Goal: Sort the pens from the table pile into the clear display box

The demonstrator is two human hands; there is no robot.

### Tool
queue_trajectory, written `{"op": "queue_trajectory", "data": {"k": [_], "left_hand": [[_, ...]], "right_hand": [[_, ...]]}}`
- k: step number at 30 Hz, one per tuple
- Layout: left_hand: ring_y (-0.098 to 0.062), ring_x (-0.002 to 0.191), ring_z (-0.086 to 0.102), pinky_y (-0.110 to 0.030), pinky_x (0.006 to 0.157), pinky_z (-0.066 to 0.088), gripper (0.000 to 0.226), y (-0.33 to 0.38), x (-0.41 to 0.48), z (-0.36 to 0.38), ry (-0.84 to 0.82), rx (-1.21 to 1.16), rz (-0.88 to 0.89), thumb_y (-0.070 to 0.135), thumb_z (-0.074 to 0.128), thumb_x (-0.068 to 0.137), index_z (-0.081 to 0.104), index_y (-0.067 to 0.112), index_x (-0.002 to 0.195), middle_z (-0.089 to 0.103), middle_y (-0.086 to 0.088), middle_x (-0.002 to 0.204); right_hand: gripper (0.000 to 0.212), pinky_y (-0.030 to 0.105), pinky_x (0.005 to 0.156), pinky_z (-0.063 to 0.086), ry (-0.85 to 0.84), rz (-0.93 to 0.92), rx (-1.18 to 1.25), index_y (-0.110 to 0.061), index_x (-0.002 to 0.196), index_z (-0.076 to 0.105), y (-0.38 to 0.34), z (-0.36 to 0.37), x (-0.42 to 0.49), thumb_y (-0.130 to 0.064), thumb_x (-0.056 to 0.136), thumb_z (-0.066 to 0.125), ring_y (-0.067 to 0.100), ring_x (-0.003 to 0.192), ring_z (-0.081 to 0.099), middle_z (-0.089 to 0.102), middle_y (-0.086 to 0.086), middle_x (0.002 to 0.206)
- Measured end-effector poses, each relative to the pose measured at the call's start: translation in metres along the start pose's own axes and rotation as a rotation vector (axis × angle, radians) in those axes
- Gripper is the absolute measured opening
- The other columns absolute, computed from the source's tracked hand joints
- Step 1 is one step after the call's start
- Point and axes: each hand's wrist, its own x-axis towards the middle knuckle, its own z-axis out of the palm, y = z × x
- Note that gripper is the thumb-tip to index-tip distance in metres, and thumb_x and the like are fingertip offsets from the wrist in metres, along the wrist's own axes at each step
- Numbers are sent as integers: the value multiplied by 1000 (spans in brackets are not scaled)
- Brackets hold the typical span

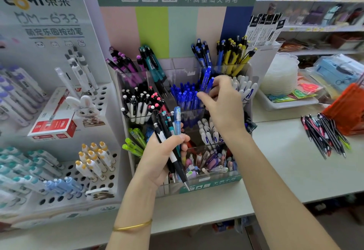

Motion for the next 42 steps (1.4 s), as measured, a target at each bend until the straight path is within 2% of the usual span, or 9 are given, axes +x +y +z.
{"op": "queue_trajectory", "data": {"k": [4, 7, 11, 17, 24, 29, 33, 37, 42], "left_hand": [[-14, 55, 50, -25, 48, 46, 32, 1, 0, -2, -23, 2, -10, 3, 66, 77, 63, 10, 108, 56, -9, 71], [-14, 55, 50, -25, 49, 46, 34, 2, 0, -3, -25, 5, -14, 5, 67, 74, 63, 10, 107, 56, -9, 71], [-13, 58, 52, -25, 52, 44, 42, 2, 1, -4, -23, 17, 14, 9, 65, 68, 61, 10, 110, 61, -5, 71], [-14, 57, 49, -26, 52, 45, 39, 3, 2, -5, -31, 37, 0, 11, 66, 68, 63, 10, 107, 57, -8, 72], [-14, 58, 50, -25, 52, 46, 43, 4, 2, -5, -62, 28, 4, 10, 65, 69, 60, 9, 112, 57, -9, 73], [-14, 57, 50, -25, 52, 45, 39, 6, 1, -5, -72, 12, 4, 7, 66, 72, 61, 9, 111, 55, -9, 73], [-13, 58, 50, -25, 53, 46, 36, 7, 1, -5, -82, 2, 2, 3, 67, 77, 61, 9, 111, 55, -9, 75], [-12, 60, 53, -25, 55, 46, 44, 7, 2, -5, -101, -2, -1, 9, 65, 71, 59, 9, 114, 59, -6, 76], [-14, 68, 63, -27, 58, 54, 29, 8, 0, -10, -143, -72, -20, -2, 52, 92, 56, 9, 119, 72, -6, 90]], "right_hand": [[37, 23, 69, 49, 156, -161, 15, -14, 125, 57, -16, -14, 13, -26, 90, 64, 11, 74, 54, 62, 0, 94], [19, 29, 72, 50, 98, -171, -57, -11, 105, 66, -21, -14, 23, -23, 91, 63, 13, 79, 57, 66, 2, 92], [19, 21, 66, 34, 116, -42, -182, -13, 96, 63, -19, -12, 21, -32, 93, 60, 13, 80, 54, 63, -1, 90], [25, 27, 68, 32, 14, 2, -304, -10, 101, 63, -30, -8, 30, -33, 95, 55, 21, 88, 55, 60, 6, 101], [25, 32, 69, 38, -121, 36, -359, -10, 99, 62, -28, -4, 40, -35, 95, 56, 25, 88, 56, 57, 6, 96], [23, 29, 72, 34, -182, 7, -311, -7, 106, 62, -24, 1, 32, -26, 94, 58, 16, 84, 43, 54, 8, 99], [42, 25, 79, 42, -4, -114, -129, -12, 132, 54, -21, -7, 21, -14, 91, 63, 15, 85, 52, 55, 5, 100], [30, 31, 83, 46, 50, -173, -219, -5, 120, 63, -22, 7, 19, -4, 91, 59, 28, 96, 62, 64, 14, 108], [33, 32, 80, 46, 53, -160, -329, -4, 125, 57, -24, 21, 9, 0, 93, 53, 30, 97, 61, 57, 15, 118]]}}
